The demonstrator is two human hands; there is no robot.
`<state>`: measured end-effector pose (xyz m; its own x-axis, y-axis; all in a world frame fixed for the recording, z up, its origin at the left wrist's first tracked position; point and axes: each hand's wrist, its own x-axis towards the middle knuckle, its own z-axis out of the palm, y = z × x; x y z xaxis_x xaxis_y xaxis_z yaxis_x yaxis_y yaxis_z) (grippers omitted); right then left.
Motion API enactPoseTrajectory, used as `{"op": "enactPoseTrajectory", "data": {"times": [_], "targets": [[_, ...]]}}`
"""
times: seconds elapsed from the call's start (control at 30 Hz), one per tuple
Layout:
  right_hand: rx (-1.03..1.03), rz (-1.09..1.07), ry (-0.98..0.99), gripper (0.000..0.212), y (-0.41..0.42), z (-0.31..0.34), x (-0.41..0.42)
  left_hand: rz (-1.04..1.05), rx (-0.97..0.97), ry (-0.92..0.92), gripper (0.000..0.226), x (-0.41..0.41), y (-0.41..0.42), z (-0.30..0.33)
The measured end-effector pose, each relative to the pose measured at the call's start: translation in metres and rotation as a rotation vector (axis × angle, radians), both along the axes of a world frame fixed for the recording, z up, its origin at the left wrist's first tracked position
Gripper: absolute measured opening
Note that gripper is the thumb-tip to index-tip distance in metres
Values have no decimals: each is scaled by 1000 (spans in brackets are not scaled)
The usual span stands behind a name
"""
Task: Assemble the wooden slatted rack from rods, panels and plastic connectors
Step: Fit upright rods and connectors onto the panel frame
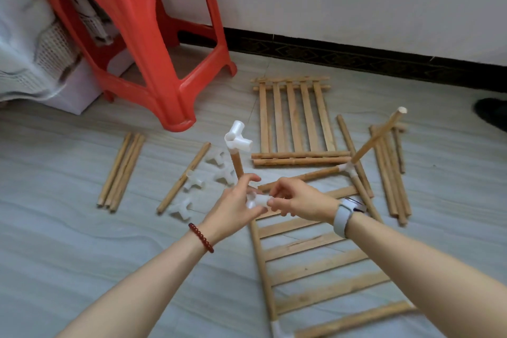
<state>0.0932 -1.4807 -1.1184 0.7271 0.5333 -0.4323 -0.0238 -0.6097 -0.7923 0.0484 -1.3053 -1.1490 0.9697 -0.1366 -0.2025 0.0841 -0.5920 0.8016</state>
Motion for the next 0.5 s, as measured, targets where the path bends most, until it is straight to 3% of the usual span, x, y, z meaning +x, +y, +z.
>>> {"op": "enactPoseTrajectory", "data": {"times": [0.27,0.5], "targets": [[19,-157,-223,11,-62,59,4,-110,134,-338,71,27,-71,55],[-36,-278,-340,19,-118,89,28,-256,213,-507,79,62,-134,91]]}}
